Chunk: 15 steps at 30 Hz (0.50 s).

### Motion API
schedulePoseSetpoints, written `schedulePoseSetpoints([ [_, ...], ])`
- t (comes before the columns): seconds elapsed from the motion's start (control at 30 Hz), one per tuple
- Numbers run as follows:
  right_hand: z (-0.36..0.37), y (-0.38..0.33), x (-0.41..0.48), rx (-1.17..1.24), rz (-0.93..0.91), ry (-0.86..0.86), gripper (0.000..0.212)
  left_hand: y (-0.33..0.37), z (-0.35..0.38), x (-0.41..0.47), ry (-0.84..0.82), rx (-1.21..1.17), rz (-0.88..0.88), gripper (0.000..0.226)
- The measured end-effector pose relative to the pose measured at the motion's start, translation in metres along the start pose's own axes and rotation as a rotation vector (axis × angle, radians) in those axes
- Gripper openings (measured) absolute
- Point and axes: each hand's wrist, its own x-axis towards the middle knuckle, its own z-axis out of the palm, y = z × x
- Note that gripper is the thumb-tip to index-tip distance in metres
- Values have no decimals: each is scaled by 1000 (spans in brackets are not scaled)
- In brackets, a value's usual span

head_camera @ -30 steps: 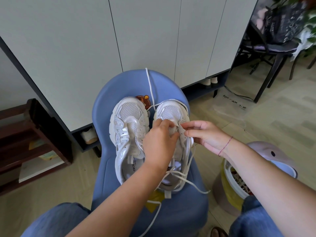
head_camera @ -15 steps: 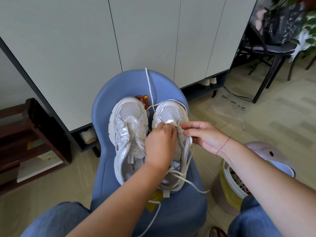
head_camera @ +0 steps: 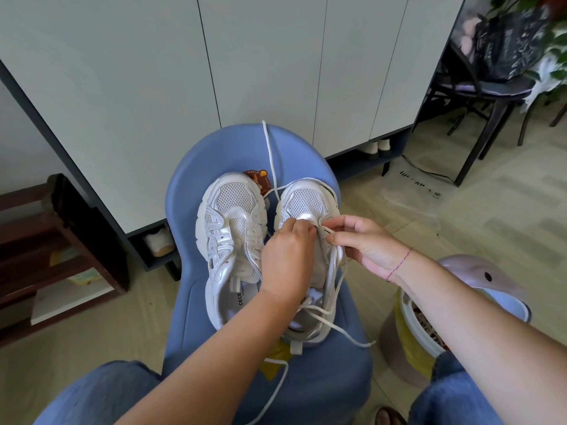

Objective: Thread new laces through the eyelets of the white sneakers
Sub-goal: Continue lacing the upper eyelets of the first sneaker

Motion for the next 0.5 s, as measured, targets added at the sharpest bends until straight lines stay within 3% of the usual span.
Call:
schedulePoseSetpoints([
  [0.13,3,-1,-2,-67,-34,4,21,2,-2,-1,-41,-74,-61,37],
  [0.27,10,1,-3,-187,-69,35,22,2,-5,-1,-103,-158,-147,17],
  [0.5,18,1,-4,-270,-66,91,42,0,-9,6,-190,-398,-321,10],
])
